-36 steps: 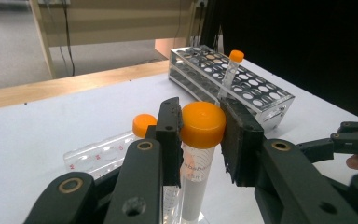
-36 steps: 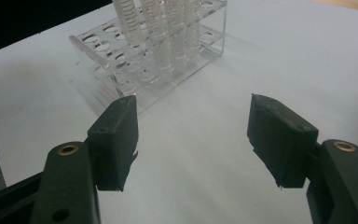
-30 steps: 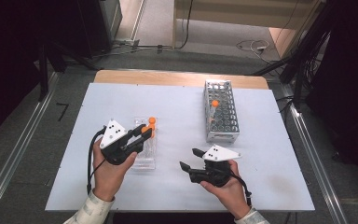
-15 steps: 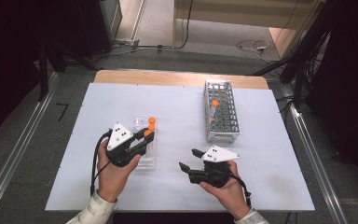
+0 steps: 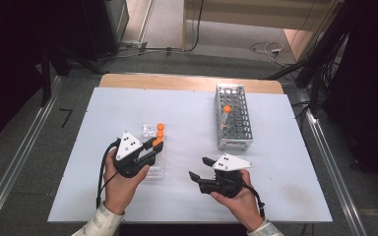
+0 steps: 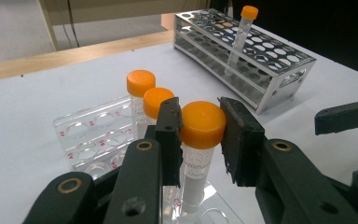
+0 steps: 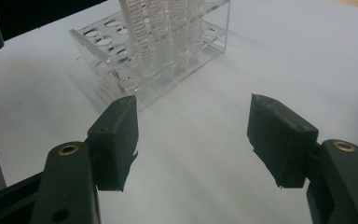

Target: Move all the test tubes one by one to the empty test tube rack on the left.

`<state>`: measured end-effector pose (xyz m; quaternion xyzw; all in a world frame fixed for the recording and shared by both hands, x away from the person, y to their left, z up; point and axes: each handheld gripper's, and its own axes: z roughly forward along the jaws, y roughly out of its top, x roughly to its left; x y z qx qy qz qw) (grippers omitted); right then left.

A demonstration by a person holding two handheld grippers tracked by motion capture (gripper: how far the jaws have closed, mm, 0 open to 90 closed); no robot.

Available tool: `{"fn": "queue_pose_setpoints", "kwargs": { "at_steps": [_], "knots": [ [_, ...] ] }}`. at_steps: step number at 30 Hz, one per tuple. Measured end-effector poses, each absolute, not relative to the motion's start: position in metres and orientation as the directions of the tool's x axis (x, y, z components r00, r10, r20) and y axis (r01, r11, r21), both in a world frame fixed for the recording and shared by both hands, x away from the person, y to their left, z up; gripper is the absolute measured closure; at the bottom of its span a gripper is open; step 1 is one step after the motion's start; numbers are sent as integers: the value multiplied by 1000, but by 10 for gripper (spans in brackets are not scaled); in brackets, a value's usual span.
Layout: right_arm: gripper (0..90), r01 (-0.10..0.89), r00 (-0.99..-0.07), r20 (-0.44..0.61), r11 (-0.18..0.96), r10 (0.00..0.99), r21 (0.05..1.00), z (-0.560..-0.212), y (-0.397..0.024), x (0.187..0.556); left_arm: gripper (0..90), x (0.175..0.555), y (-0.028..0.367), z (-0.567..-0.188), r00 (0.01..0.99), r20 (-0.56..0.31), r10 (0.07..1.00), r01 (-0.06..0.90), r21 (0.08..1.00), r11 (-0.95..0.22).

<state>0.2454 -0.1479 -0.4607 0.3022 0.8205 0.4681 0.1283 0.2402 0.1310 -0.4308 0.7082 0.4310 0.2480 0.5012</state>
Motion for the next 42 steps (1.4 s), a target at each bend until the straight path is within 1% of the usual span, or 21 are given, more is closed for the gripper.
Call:
{"fn": "queue_pose_setpoints", "kwargs": {
  "at_steps": [3,5,11,18,22,24,27,28,33,37,42],
  "knots": [
    [325,376,-784,72,380,616,845,-461,-148,245,692,240,131,-431,505,-84,859,363,923,-123],
    [325,376,-784,72,380,616,845,-461,-148,245,669,239,131,-431,510,-85,856,363,923,-125],
    [325,376,-786,73,381,614,844,-461,-147,245,652,237,130,-429,512,-82,855,357,926,-125],
    [325,376,-785,73,379,615,846,-461,-148,246,616,234,131,-427,514,-100,852,356,929,-106],
    [325,380,-780,76,373,621,846,-460,-150,247,556,233,131,-425,520,-128,844,356,931,-78],
    [325,379,-777,72,373,625,846,-460,-151,248,474,233,131,-425,519,-147,842,363,930,-62],
    [326,386,-766,72,367,639,846,-461,-153,251,376,233,132,-426,512,-157,844,368,929,-51],
    [327,387,-762,71,364,644,847,-461,-154,252,358,233,132,-426,508,-156,847,368,929,-49],
    [328,379,-734,53,343,677,860,-456,-161,260,305,235,134,-426,501,-162,850,373,927,-43],
    [330,372,-703,42,315,710,873,-449,-169,271,294,235,137,-426,490,-164,856,367,930,-32],
    [333,367,-649,26,283,760,886,-440,-180,285,249,234,140,-426,474,-163,865,353,935,-17]
  ]
}}
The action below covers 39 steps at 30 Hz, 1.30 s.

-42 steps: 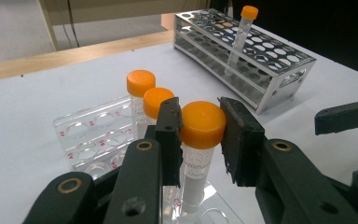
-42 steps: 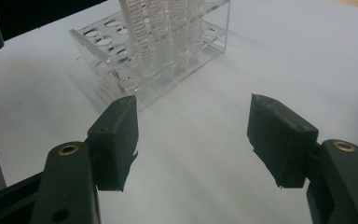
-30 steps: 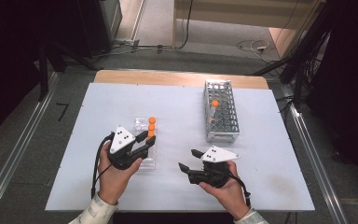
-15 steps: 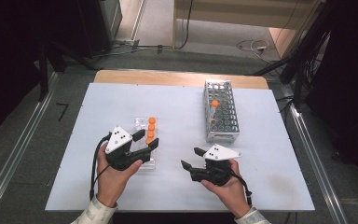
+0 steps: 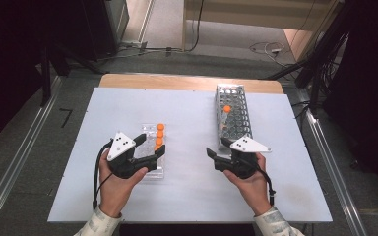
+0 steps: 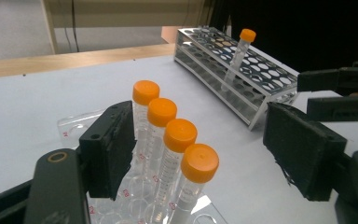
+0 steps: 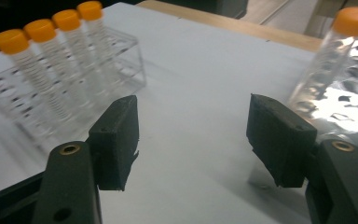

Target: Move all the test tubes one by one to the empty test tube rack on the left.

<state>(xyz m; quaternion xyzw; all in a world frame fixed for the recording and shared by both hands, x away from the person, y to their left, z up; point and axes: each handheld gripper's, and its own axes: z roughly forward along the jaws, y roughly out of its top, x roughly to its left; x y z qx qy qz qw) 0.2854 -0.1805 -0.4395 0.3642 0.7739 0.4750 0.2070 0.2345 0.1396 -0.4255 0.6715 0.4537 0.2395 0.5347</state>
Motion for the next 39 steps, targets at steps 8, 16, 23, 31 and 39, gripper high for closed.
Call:
{"fn": "queue_pose_setpoints", "kwargs": {
  "at_steps": [8,16,23,31,39],
  "knots": [
    [345,383,-552,-1,254,834,888,-435,-187,322,234,235,143,-424,463,-172,869,353,935,-3],
    [356,412,-460,-21,234,888,881,-440,-188,359,245,235,147,-425,448,-176,877,342,940,14],
    [416,430,-415,-34,229,909,873,-449,-185,380,259,235,146,-425,448,-175,877,341,940,14],
    [508,442,-407,-40,235,913,866,-449,-181,391,270,236,145,-427,450,-173,876,343,939,9],
    [600,453,-407,-51,250,912,856,-447,-176,399,278,236,145,-427,452,-171,875,342,940,7]
  ]
}}
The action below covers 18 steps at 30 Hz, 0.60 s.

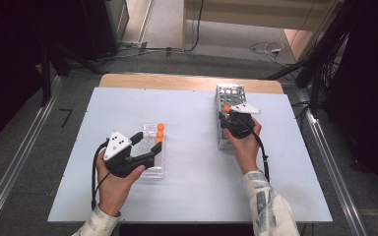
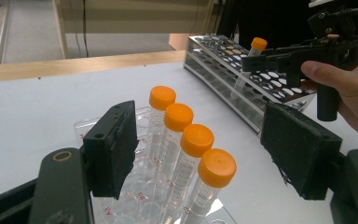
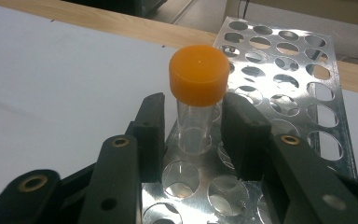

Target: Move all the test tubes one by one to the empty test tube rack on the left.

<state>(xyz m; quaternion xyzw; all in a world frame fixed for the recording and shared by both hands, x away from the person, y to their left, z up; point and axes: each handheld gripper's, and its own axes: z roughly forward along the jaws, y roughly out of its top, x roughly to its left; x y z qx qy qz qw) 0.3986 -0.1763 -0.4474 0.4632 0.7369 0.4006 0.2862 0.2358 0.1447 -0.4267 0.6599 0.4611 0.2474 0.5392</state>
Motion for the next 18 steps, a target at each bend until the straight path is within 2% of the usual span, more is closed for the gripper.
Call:
{"fn": "queue_pose_setpoints", "kwargs": {
  "at_steps": [8,18],
  "knots": [
    [713,472,-405,-59,265,912,841,-450,-176,403,280,236,144,-427,454,-171,875,341,940,7],
    [716,452,-414,-54,257,909,854,-441,-178,400,280,236,144,-427,453,-170,875,342,940,5]
  ]
}}
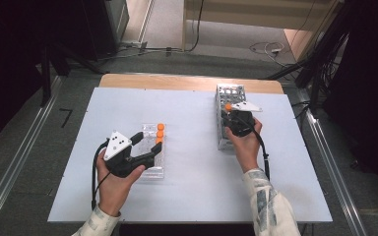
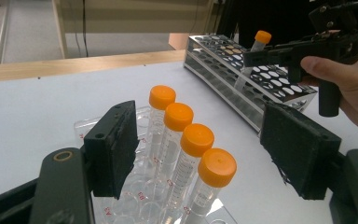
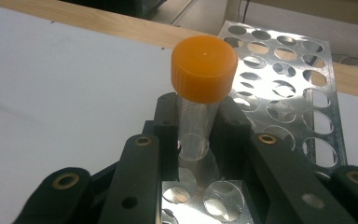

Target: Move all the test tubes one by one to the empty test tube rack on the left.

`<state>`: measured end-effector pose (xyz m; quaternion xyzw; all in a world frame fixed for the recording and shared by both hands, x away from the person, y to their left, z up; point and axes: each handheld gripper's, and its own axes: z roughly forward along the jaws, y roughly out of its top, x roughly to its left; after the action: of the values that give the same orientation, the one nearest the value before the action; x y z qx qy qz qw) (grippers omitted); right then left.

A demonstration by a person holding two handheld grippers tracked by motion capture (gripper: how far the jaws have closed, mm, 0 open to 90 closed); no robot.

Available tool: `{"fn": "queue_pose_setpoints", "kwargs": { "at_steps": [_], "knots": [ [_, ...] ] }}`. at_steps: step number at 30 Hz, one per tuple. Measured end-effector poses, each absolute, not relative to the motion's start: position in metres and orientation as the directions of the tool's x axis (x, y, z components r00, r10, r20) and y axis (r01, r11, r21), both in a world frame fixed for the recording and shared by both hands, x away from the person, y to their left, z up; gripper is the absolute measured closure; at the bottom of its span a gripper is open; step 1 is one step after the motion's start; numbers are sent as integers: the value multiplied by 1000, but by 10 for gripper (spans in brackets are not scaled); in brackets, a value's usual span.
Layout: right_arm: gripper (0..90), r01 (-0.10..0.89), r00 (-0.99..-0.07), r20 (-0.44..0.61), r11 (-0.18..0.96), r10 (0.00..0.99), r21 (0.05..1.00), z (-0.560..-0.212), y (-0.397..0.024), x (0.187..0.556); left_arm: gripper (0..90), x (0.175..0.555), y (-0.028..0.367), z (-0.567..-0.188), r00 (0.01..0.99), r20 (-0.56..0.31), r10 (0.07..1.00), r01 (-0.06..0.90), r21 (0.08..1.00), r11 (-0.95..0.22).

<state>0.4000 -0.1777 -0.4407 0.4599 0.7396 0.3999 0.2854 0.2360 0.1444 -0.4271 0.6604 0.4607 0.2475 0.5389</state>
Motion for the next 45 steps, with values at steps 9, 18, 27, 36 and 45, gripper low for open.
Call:
{"fn": "queue_pose_setpoints", "kwargs": {
  "at_steps": [9,18,27,36,45],
  "knots": [
    [719,431,-418,-48,244,907,869,-427,-182,395,280,236,144,-427,452,-171,876,342,940,7],
    [719,396,-430,-54,242,901,886,-411,-186,387,280,236,144,-427,452,-170,876,341,940,6],
    [719,356,-462,-47,234,886,905,-394,-192,371,281,235,144,-426,450,-172,876,337,941,12],
    [719,320,-531,-61,267,845,909,-388,-190,347,278,233,143,-424,452,-168,876,332,943,9],
    [720,298,-600,-64,297,797,907,-388,-181,322,277,232,141,-423,458,-165,873,326,945,8]
  ]
}}
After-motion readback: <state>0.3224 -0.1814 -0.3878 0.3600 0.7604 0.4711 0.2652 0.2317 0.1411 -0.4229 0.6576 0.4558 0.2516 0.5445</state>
